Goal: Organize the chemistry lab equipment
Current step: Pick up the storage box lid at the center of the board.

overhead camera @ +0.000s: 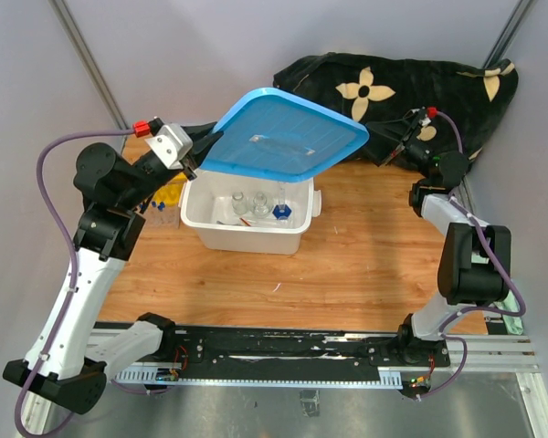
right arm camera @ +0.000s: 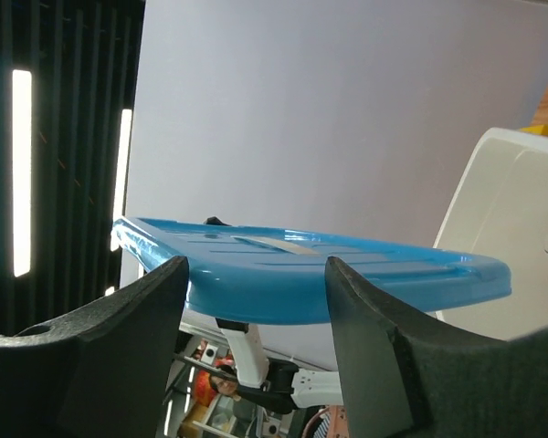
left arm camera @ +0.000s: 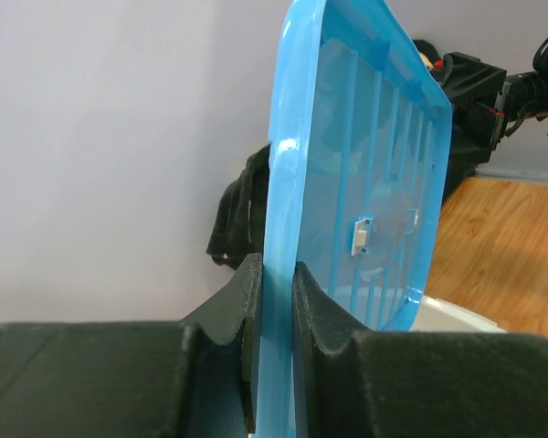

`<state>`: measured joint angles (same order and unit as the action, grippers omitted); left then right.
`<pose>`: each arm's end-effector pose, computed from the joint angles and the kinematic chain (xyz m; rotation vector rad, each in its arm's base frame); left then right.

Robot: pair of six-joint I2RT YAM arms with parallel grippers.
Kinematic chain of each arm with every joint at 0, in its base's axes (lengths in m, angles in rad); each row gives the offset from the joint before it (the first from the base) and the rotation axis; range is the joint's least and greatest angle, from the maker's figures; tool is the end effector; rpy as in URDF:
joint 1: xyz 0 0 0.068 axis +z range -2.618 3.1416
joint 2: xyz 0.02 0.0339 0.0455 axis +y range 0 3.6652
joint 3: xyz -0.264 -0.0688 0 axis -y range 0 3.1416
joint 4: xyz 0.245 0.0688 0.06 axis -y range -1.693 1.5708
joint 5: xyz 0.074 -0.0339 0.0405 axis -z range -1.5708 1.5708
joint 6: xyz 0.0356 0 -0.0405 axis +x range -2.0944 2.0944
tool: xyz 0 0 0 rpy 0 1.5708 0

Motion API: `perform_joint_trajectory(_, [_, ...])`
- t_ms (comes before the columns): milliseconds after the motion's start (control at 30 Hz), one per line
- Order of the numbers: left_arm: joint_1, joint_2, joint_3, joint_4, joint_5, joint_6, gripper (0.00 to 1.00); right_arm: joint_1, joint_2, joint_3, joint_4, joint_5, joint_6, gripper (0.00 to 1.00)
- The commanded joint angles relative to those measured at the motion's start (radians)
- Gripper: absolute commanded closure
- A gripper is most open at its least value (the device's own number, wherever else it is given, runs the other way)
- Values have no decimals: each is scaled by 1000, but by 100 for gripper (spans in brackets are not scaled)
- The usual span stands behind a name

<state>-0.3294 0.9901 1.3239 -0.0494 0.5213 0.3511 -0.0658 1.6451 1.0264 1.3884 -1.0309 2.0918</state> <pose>0.1718 -0.0775 0.5006 0.8396 1.0338 -0.3165 0.3415 0.0081 0.3478 0.2290 1.5170 2.1157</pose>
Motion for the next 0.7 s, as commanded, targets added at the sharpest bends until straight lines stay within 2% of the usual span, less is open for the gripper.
perform_joint_trajectory(0, [-1,-52,-34,62,-44,15,100,12,-28,-47,2,-8,-22,38])
perform_joint_trajectory(167, [-1,-103,-122,151,-17,-53,100,11,-46,-30,-5,-13,-81,37])
perform_joint_trajectory(233, [0,-107,-132,163,8,-67,100,9,-69,-33,-55,-18,-149,37])
perform_joint_trajectory(300, [-1,-114,-147,178,34,-72,100,7,-106,-42,-174,-42,-279,36])
perform_joint_trajectory(400, [-1,-134,-198,241,56,-76,100,-2,-190,-63,-434,-40,-566,36])
perform_joint_trajectory(467, [0,-139,-224,273,74,-78,100,-3,-262,-64,-685,2,-825,36])
perform_joint_trajectory(600, [-1,-173,-264,308,108,-51,100,-2,-423,-6,-1288,227,-1328,36])
perform_joint_trajectory(667, [-3,-191,-268,287,134,4,100,-2,-509,-2,-1394,320,-1461,36])
